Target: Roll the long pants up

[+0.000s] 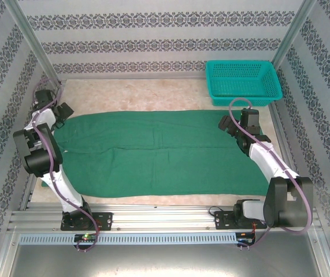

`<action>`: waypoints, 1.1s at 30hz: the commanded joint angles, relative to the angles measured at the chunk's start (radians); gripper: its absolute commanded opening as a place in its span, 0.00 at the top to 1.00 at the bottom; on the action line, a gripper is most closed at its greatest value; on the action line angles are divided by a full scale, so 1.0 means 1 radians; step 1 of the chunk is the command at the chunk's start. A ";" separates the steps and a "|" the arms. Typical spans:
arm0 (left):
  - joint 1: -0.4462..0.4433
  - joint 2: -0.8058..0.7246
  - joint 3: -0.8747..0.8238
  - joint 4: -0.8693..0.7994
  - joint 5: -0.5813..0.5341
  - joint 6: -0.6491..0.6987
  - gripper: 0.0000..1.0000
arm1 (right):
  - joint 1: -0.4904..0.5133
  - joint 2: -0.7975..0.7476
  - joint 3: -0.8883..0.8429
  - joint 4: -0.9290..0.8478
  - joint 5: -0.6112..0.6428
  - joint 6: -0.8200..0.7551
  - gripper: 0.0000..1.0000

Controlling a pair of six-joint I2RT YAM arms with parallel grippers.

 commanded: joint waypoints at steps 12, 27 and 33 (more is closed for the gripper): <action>0.055 0.160 0.149 -0.127 0.103 -0.014 0.07 | 0.006 0.014 0.044 -0.026 0.004 0.009 0.02; 0.021 0.283 0.295 -0.262 -0.007 0.041 0.14 | 0.007 0.086 0.115 -0.019 -0.017 0.036 0.02; -0.003 0.393 0.449 -0.402 0.009 0.075 0.23 | 0.007 0.113 0.125 -0.001 -0.013 0.054 0.02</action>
